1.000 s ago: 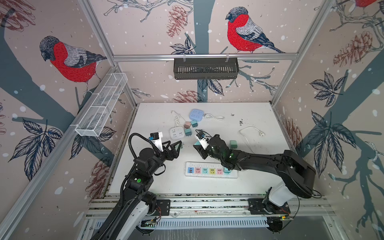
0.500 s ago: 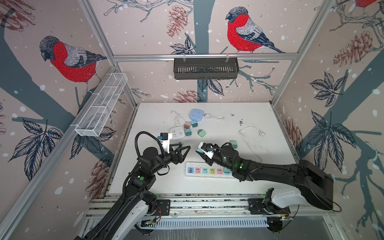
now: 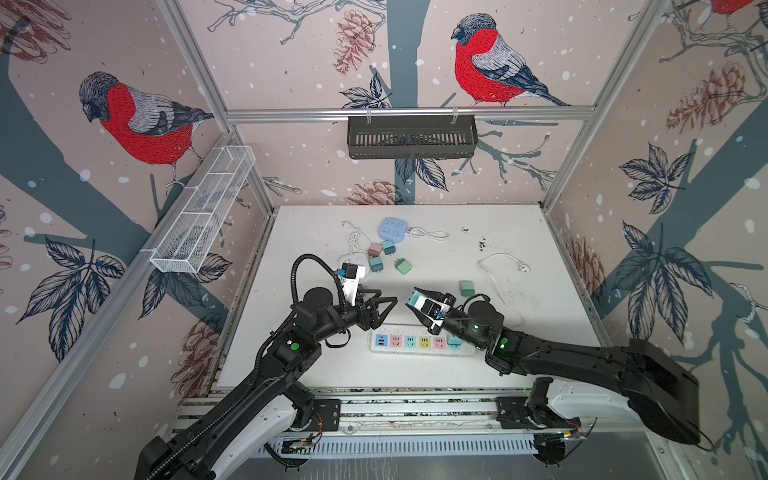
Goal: Insert the plug
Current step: 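Carry the teal adapter with the right gripper while the left gripper reaches toward it, then grasp the teal adapter with the left gripper while the right gripper withdraws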
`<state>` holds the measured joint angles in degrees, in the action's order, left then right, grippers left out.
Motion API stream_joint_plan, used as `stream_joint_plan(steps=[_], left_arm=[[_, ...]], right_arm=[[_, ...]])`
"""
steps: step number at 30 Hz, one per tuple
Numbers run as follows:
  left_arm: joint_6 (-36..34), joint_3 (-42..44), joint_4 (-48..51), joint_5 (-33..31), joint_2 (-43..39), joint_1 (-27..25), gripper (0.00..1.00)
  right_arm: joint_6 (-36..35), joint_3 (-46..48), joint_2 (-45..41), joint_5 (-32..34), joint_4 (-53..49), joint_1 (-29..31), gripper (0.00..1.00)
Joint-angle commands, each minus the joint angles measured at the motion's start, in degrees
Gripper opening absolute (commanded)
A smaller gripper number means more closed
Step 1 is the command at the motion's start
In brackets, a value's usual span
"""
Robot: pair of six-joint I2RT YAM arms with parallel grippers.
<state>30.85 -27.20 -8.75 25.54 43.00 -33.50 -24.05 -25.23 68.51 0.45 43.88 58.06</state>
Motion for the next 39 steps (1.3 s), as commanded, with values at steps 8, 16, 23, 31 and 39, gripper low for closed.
stream_joint_plan(steps=[8, 16, 23, 31, 39], left_arm=[[-2.36, -1.64, -2.8, 1.29, 1.89, -1.82, 0.75], [-3.25, -2.85, -3.2, 2.03, 3.91, -3.85, 0.73], [-4.29, -5.21, -3.01, 0.54, 7.12, -7.64, 0.67], [-5.01, -7.12, -3.64, -0.4, 11.1, -10.87, 0.51], [-5.27, -7.8, -3.78, -0.51, 12.3, -11.42, 0.0]], right_arm=[[-3.65, 1.98, -1.66, -4.13, 3.3, -0.39, 0.01], [-5.19, 2.14, -4.57, -8.58, 1.43, -0.29, 0.02], [-5.47, 0.21, -3.49, -9.74, 0.33, 0.15, 0.02], [-6.25, -1.39, -3.12, -10.83, -0.52, 1.37, 0.02], [-6.3, -1.79, -2.32, -10.2, -0.71, 1.7, 0.06]])
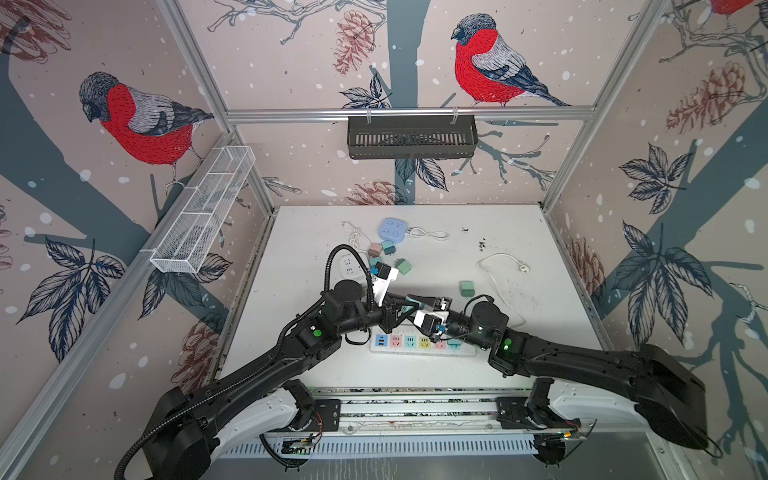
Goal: Insert the plug
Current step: 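Grasp the teal adapter with the left gripper while the right gripper withdraws, then carry the teal adapter with the left gripper over the socket beside the first adapter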
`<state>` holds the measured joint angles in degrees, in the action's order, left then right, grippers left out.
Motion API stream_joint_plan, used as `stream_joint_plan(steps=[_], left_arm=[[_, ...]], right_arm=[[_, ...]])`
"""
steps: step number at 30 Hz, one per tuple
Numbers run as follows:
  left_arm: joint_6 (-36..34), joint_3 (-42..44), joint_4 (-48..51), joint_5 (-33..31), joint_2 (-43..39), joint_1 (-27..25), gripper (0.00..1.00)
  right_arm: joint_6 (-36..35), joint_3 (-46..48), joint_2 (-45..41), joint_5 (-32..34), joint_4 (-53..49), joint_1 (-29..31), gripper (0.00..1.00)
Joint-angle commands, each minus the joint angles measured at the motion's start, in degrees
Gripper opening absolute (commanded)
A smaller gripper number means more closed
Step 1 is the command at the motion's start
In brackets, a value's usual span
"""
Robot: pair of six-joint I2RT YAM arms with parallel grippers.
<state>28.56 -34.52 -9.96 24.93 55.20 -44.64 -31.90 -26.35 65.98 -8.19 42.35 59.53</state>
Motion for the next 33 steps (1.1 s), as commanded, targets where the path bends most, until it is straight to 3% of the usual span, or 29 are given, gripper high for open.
stream_joint_plan(steps=[1, 4, 5, 6, 14, 19, 21, 22, 25, 33], left_arm=[[-3.11, -0.57, -2.53, -0.08, 0.15, -0.24, 0.0], [-4.16, -0.61, -1.71, -1.16, 0.08, -0.27, 0.0], [-4.86, -0.56, -1.42, -1.86, 0.08, -0.27, 0.0], [-5.66, -0.76, -0.81, -2.81, 0.08, -0.24, 0.0], [-16.02, -1.63, 4.13, -18.25, -1.79, -0.27, 0.0], [-27.47, -0.59, 3.68, -19.89, -2.11, -0.2, 0.0], [-33.16, 0.11, 3.85, -16.94, -1.78, -0.26, 0.0], [-37.24, 0.21, 4.67, -14.46, -1.47, -0.55, 0.0], [-42.97, -0.25, 7.63, -15.74, -0.47, -2.69, 0.0], [-55.73, 1.71, 9.48, -18.94, 0.55, -14.02, 0.0]], right_arm=[[2.1, -0.81, 0.23, -0.87, 0.53, 0.24, 0.13], [4.15, -1.34, -0.38, 1.22, -0.94, 0.24, 0.53], [4.58, -1.26, -0.74, 1.5, -1.66, 0.24, 0.89], [4.99, -0.96, -1.27, 1.88, -2.44, 0.24, 1.0], [11.52, 7.88, -9.39, 10.83, -0.52, 0.19, 1.0], [16.45, 12.77, -18.12, 20.1, -2.22, -0.5, 1.0], [19.62, 13.5, -21.15, 24.99, -3.01, -1.57, 1.0], [21.41, 13.69, -22.45, 27.62, -3.24, -2.57, 1.0], [28.54, 13.14, -24.95, 32.14, -5.94, -7.63, 1.0], [47.55, 7.9, -19.16, 35.05, -16.2, -26.56, 1.0]])
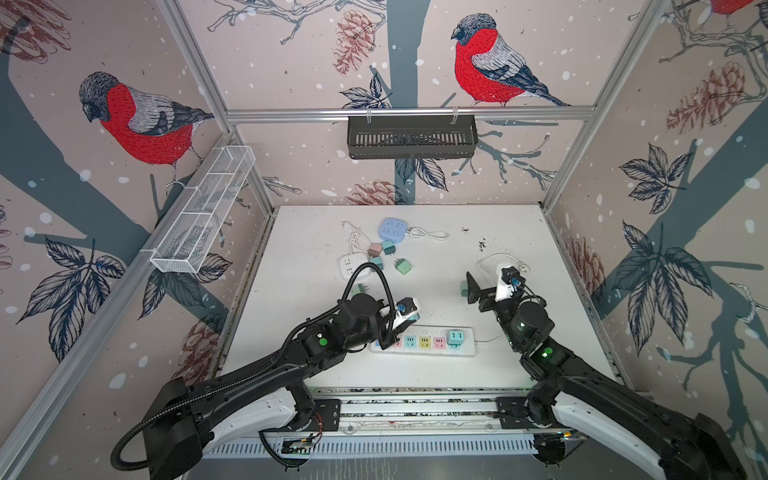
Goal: Insert the plug
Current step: 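Carry the teal adapter with the left gripper over the socket beside the first adapter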
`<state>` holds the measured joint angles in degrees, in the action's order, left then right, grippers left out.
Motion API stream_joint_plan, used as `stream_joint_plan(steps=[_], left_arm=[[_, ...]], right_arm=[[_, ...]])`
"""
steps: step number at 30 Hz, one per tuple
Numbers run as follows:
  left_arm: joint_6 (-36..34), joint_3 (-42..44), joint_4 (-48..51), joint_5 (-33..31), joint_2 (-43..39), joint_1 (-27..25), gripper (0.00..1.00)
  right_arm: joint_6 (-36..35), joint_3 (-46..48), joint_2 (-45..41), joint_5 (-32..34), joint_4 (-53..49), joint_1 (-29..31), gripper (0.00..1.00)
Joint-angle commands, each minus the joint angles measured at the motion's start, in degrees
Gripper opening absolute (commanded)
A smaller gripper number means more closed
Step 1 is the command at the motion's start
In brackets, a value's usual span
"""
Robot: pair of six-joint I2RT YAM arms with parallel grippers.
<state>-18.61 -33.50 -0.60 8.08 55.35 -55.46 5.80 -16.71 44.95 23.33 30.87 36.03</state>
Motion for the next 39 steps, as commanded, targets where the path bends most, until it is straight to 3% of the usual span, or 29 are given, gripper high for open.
stream_joint_plan(steps=[1, 14, 23, 29, 39], left_arm=[[-9.6, 0.84, 0.08, -3.05, 0.91, -4.81, 0.0], [-11.7, -7.46, 8.77, -1.09, 14.84, -7.29, 0.0], [-10.34, -14.1, 11.89, 0.07, 23.08, -7.56, 0.0], [-8.38, -20.78, 15.44, 1.81, 29.45, -8.16, 0.0], [-7.11, -27.65, 19.85, 0.1, 38.67, -8.7, 0.0]], right_arm=[[11.37, -2.3, 2.87, 4.32, -5.55, -4.32, 1.0], [14.09, 0.7, 9.28, 3.98, 0.86, -11.92, 1.0], [17.25, 6.36, 4.01, 0.51, 4.17, -18.23, 1.0], [22.49, 9.99, 1.49, 2.6, 6.26, -19.54, 1.0], [22.51, 9.39, 4.84, -1.24, 6.39, -20.4, 0.99]])
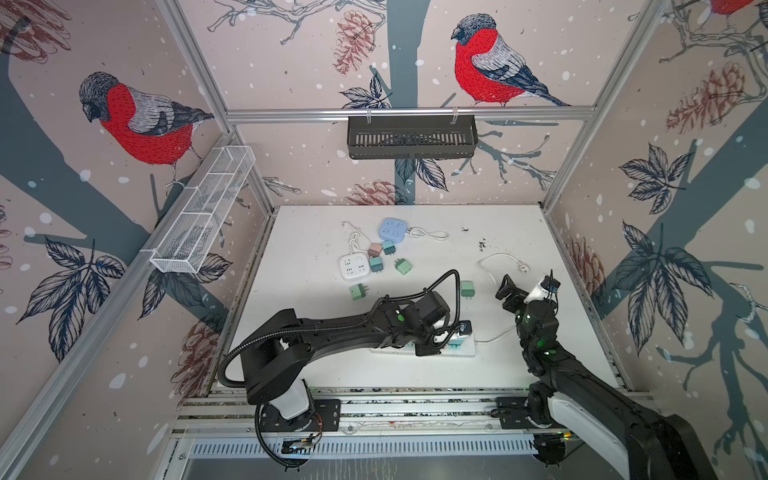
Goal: Insert the plug
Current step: 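Carry the teal adapter with the left gripper over the socket beside the first adapter, then press the teal adapter down into the power strip socket with the left gripper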
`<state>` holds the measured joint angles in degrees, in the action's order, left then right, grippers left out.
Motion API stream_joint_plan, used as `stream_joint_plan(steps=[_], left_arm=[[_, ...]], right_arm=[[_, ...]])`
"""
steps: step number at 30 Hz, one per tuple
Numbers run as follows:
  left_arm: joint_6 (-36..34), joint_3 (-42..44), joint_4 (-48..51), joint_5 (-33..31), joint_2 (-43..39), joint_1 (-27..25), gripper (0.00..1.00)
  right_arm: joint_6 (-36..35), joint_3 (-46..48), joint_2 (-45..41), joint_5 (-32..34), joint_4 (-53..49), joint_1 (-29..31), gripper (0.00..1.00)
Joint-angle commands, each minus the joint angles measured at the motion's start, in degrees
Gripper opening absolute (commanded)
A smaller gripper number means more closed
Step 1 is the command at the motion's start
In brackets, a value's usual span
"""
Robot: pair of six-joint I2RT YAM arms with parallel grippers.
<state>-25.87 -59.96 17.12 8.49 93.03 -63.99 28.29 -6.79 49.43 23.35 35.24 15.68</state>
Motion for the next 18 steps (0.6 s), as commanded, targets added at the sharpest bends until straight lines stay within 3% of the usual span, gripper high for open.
stream_joint_plan(steps=[1, 18], left_arm=[[0.18, -1.39, 2.28, -0.32, 1.35, -0.17, 0.0], [-0.86, -2.88, 3.05, -2.8, 4.27, -0.17, 0.0]], right_arm=[[0.01, -0.59, 0.42, -1.32, 2.09, -0.06, 1.0], [-0.25, -0.45, 0.38, -1.99, 2.31, -0.11, 1.0]])
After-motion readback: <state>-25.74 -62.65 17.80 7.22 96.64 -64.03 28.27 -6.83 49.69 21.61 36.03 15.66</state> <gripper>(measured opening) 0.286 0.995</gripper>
